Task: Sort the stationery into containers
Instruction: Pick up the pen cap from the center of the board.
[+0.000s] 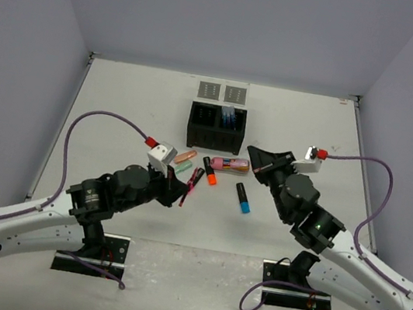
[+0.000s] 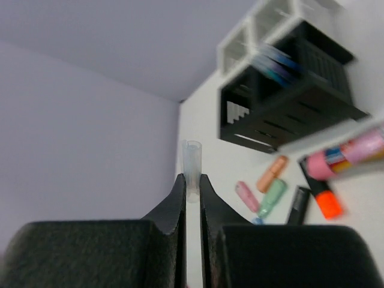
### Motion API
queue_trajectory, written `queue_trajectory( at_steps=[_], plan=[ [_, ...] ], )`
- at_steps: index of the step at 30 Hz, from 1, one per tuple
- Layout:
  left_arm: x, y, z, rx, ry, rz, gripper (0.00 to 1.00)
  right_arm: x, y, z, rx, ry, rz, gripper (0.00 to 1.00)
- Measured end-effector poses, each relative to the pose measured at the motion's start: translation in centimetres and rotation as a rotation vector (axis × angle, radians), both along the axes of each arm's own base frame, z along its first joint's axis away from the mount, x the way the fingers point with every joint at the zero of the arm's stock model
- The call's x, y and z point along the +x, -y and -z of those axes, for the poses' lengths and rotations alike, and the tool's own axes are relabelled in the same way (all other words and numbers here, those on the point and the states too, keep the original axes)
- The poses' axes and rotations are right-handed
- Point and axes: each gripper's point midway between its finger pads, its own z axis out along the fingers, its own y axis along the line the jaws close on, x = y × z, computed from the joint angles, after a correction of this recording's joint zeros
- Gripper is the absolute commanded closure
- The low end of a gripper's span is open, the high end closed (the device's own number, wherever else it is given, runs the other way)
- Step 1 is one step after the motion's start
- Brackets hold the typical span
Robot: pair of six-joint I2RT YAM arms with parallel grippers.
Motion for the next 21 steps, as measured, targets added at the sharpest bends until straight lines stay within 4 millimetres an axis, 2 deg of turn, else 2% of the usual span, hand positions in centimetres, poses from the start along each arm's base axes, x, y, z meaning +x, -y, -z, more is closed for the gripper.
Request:
queue_trajectory(
  at_steps=[1, 3, 7, 13, 17, 21],
  plan=[
    [-0.2, 1.0, 0.2, -0.035, 0.003, 0.036, 1.00, -0.2, -0.6, -1.9, -0.004, 0.078, -0.053, 1.00],
    [-0.9, 2.6, 0.3, -0.096, 0.010, 0.107, 1.00, -1.0, -2.0, -4.3, -0.025, 0.200, -0.155, 1.00],
    [-2.6, 5.1, -2.0, -0.254, 0.063, 0.259, 1.00, -3.0, -4.3, -6.9, -0.077, 0.374, -0.330, 1.00],
    [-4.3, 6.2, -7.3, -0.434, 0.182, 0.384, 1.00, -5.8, -6.1, -9.0, -0.078, 0.514, -0.504, 1.00],
    [-4.6, 5.9, -9.3, -0.491, 0.233, 0.395, 1.00, -7.2, -6.8, -9.5, -0.053, 0.542, -0.581, 1.00],
    [-4.3, 5.4, -10.1, -0.511, 0.259, 0.372, 1.00, -8.4, -7.4, -9.7, -0.036, 0.561, -0.643, 1.00]
  ],
)
